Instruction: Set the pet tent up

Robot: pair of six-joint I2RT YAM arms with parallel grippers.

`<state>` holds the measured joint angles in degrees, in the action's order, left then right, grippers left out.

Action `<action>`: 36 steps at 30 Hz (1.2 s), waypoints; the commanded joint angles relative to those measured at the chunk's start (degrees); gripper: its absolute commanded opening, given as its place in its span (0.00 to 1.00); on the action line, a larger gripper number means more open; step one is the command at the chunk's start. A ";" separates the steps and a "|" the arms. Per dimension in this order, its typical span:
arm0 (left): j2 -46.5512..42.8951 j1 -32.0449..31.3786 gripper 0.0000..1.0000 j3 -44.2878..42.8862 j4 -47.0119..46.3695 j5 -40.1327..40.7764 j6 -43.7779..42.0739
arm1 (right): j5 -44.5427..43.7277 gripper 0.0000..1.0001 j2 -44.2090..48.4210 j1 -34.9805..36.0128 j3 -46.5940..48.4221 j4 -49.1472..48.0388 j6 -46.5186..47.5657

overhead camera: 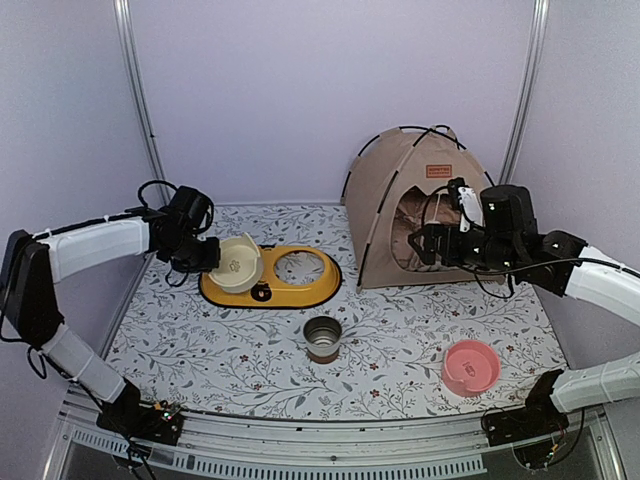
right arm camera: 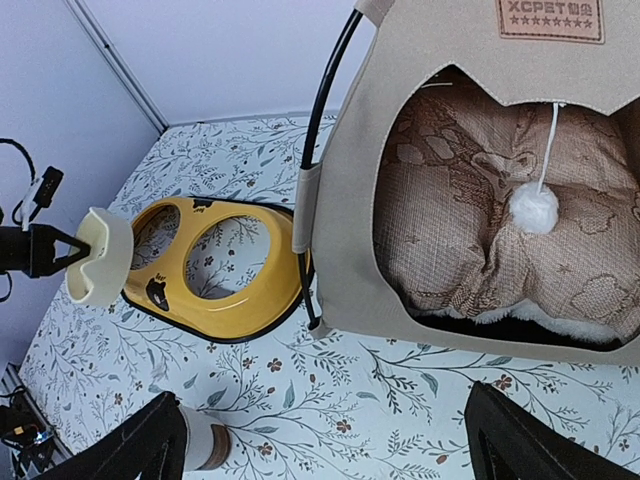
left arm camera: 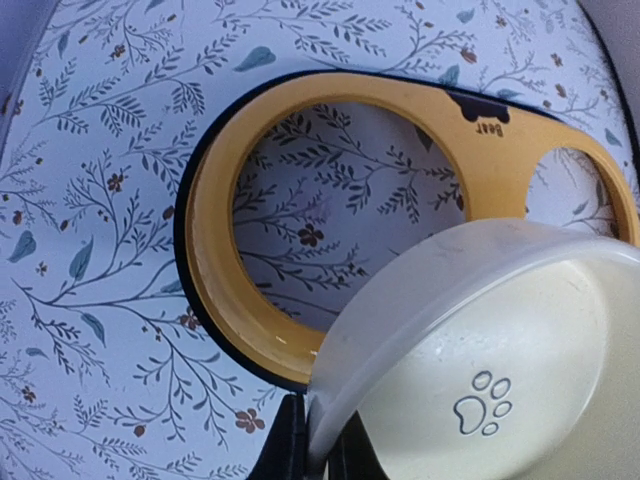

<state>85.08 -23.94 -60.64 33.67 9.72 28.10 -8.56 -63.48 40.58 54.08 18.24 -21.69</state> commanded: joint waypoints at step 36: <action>37.61 -9.72 0.00 -40.16 1.27 0.44 -8.67 | 3.33 0.99 6.25 0.30 -1.23 0.52 -1.41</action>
<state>123.92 -33.39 -99.59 35.62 10.00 19.64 -5.39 -57.76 40.60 52.88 18.41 -22.22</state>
